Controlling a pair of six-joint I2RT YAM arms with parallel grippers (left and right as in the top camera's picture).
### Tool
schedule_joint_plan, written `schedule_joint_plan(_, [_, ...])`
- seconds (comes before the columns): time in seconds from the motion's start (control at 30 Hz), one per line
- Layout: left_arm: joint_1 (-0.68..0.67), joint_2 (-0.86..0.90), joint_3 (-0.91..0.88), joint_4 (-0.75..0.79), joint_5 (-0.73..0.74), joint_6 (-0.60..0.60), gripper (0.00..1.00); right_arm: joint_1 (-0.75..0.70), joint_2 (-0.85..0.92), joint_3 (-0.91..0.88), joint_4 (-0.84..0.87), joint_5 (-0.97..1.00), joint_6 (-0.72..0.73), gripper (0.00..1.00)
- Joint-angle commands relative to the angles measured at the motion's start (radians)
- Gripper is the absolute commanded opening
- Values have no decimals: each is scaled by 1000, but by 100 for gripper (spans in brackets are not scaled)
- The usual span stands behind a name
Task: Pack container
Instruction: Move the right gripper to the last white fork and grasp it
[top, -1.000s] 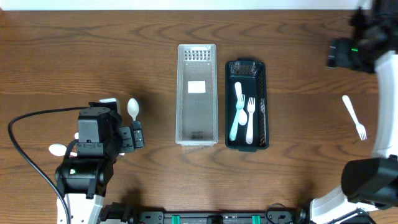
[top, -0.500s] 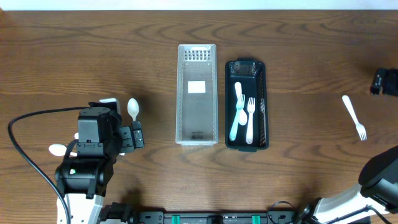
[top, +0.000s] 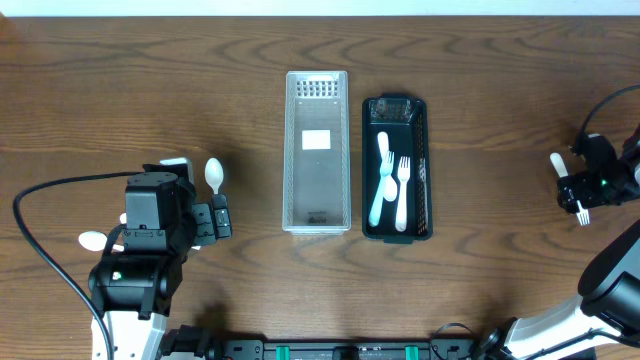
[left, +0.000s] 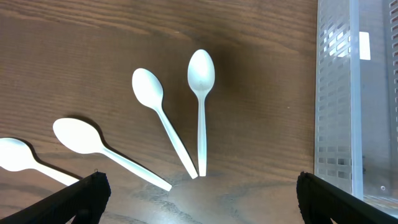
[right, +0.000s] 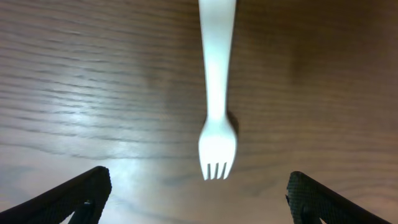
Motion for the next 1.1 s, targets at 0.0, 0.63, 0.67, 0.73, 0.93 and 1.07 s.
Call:
schedule_joint_plan(0.0, [4, 0, 14, -3, 0, -10, 98, 4, -2, -32, 47, 19, -92, 94])
schedule_joint_plan(0.63, [4, 0, 14, -3, -1, -9, 98, -13, 114, -98, 140, 1, -116, 91])
schedule_joint_plan(0.67, [4, 0, 14, -3, 0, -9, 98, -16, 114, -100, 139, -6, -111, 91])
schedule_joint_plan(0.73, [4, 0, 14, -3, -1, -9, 98, -23, 114, -107, 138, -23, -85, 90])
schedule_joint_plan(0.93, [4, 0, 14, -3, 0, -9, 98, -37, 114, -109, 126, -82, -4, 86])
schedule_joint_plan(1.07, [4, -1, 14, -3, 0, -9, 98, -37, 114, -109, 107, -82, -1, 82])
